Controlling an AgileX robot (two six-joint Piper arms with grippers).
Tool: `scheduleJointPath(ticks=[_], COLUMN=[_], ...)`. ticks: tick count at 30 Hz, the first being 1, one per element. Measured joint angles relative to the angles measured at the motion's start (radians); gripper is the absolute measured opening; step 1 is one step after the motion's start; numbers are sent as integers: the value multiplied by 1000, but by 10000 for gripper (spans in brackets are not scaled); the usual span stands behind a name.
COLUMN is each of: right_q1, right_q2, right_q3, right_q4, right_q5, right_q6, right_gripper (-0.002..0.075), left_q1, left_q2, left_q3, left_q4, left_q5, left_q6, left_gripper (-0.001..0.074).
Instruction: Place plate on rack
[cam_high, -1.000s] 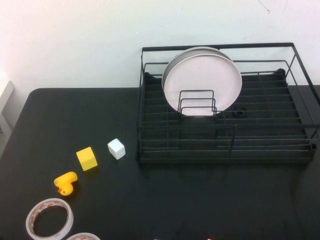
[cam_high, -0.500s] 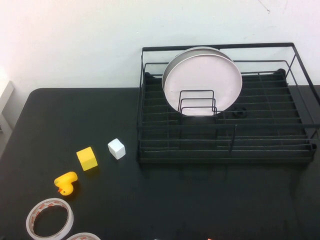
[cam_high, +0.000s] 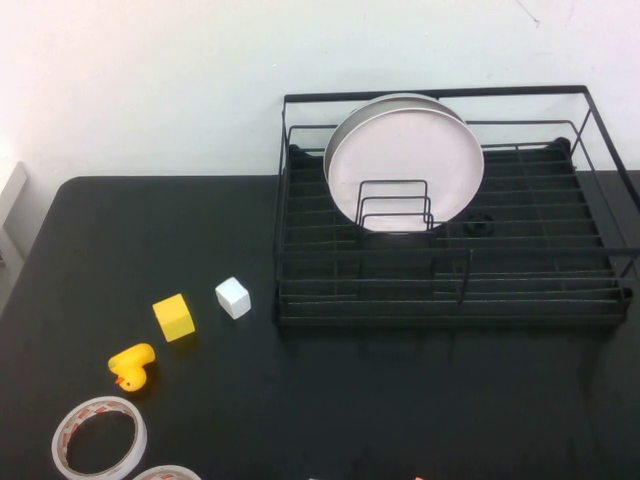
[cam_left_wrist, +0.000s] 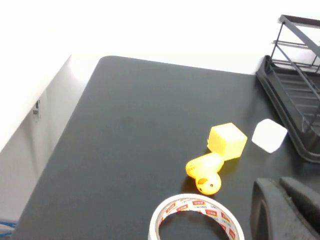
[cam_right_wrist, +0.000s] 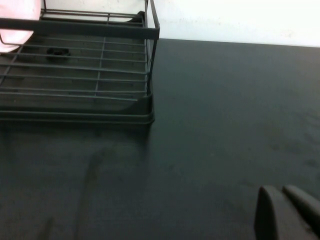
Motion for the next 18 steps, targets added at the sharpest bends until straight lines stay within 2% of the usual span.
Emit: scheduleJointPath(ticks=[7,18], right_q1=[0,0], right_q2=[0,0], right_q3=[0,0], right_q4=[0,-2], right_q5=[0,1], right_q6=[0,0], right_gripper=[-2,-2], left_q1=[-59,-59], left_q2=[-2,-2], left_q3=[0,-2], left_q4=[-5,-61], left_q5=[73,95], left_q6=[60,73], left_gripper=[-1,-1])
